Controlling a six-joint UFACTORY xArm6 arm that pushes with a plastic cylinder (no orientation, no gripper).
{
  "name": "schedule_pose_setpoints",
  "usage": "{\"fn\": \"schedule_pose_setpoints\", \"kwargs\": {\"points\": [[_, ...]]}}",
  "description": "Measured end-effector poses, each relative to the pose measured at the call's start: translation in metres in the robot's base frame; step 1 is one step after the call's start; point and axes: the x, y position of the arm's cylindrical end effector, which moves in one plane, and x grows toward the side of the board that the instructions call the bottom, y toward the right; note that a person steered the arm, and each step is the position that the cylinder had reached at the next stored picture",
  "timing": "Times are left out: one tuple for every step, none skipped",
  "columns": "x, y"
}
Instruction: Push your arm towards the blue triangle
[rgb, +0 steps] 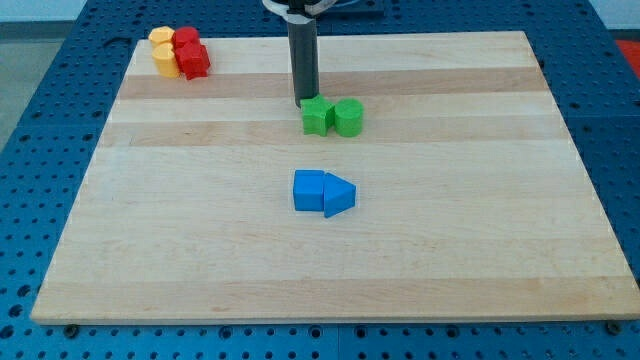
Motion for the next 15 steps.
{"fn": "schedule_pose_setpoints", "kwargs": {"points": [[0.002,0.0],[-0.003,0.003],[-0.015,0.032],[-0.015,0.066],[-0.014,0.111],[0.006,0.155],[0.047,0.175],[0.059,0.176],[0.059,0.175],[0.063,0.175],[0.076,0.191],[0.107,0.197],[0.148,0.178],[0.19,0.144],[0.219,0.093]]}}
